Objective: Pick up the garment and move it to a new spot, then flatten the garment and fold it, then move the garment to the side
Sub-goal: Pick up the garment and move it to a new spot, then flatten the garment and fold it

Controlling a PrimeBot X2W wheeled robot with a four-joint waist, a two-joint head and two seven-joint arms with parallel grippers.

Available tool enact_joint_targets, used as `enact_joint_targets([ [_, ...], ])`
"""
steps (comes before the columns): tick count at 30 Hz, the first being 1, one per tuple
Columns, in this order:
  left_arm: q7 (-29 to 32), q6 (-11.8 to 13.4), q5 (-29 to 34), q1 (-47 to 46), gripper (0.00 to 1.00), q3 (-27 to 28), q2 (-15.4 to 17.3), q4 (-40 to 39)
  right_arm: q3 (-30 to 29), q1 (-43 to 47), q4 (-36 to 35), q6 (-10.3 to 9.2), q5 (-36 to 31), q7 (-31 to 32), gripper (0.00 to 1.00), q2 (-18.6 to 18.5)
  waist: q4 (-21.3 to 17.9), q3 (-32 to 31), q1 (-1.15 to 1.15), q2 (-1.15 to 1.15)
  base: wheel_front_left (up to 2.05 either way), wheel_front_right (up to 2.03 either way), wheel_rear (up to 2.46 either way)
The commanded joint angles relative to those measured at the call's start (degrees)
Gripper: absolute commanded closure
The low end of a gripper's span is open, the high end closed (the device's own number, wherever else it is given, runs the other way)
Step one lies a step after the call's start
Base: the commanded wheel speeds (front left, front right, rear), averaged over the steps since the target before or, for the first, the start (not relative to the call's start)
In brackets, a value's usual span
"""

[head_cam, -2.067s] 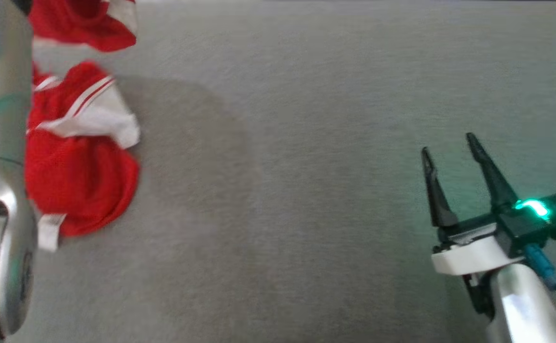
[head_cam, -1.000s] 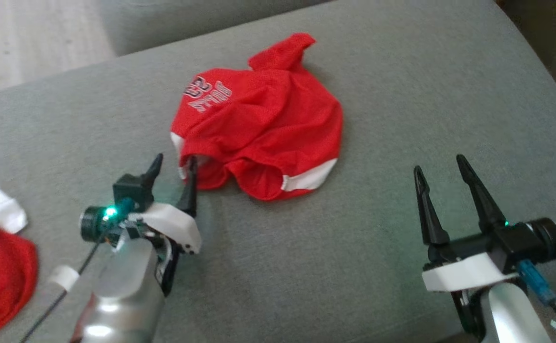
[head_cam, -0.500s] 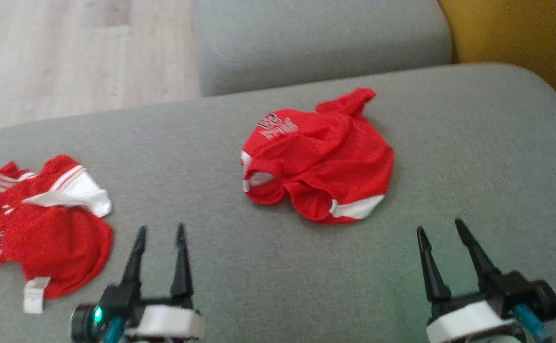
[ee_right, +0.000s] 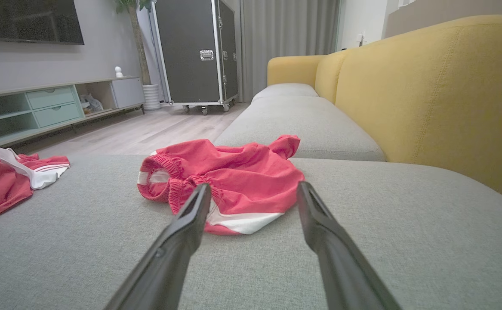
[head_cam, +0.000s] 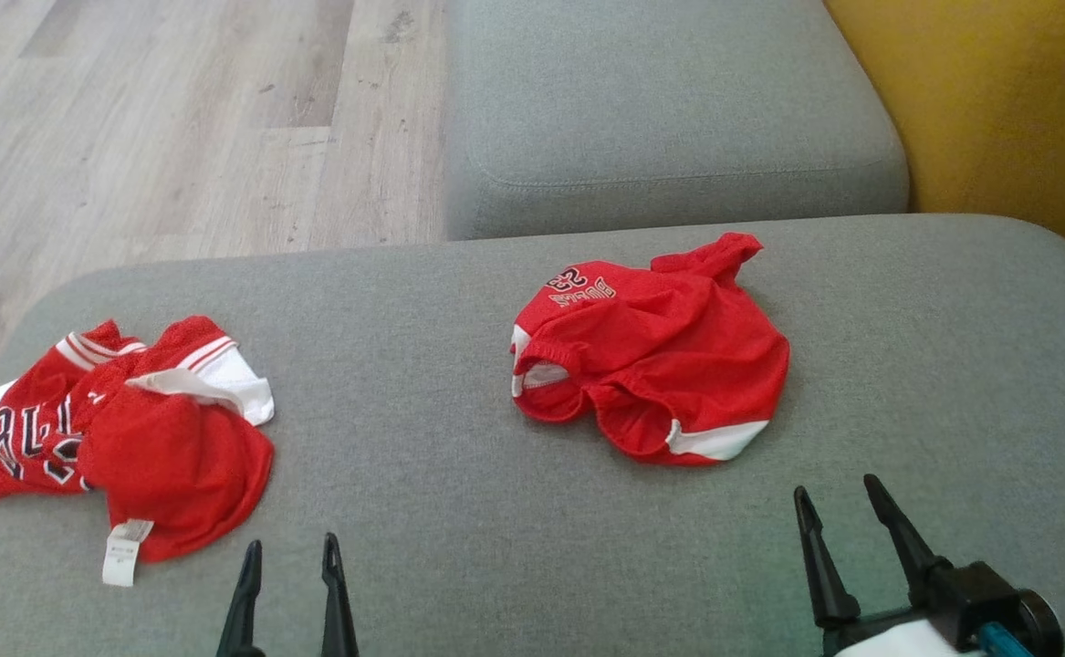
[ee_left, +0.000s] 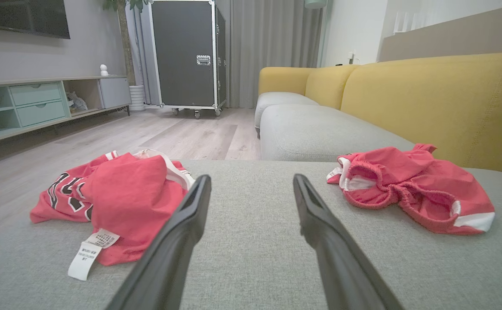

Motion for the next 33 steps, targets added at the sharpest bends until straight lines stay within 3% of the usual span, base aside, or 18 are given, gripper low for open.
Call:
enact_joint_targets([
  [1,-0.54,-0.54,0.68,-2.35,0.0,2.32,-0.13,-1.92,0.92,-1.88,-1.76,-0.04,0.58,-0.22,0.0,-0.31,0.09,0.03,0.0,-0.01,0.0,0.0,0.0],
  [18,-0.54,-1.2,0.74,-2.21,0.0,0.55,-0.13,-1.51,1.5,-1.94,-1.57,-0.04,0.39,-0.22,0.0,-0.31,0.23,0.38,0.0,-0.01,0.0,0.0,0.0],
  [27,-0.54,-3.33,-1.94,-5.76,0.0,-3.97,-0.14,2.06,2.55,-3.23,-1.56,-0.04,0.57,-0.22,0.0,-0.31,-4.75,2.83,0.0,-0.01,0.0,0.0,0.0],
  [33,-0.54,-5.38,-6.42,-13.66,0.0,-9.66,-0.14,9.58,3.47,-4.58,-2.12,-0.04,-0.4,-0.22,0.0,-0.59,-9.35,6.31,0.0,-0.01,0.0,0.0,0.0],
])
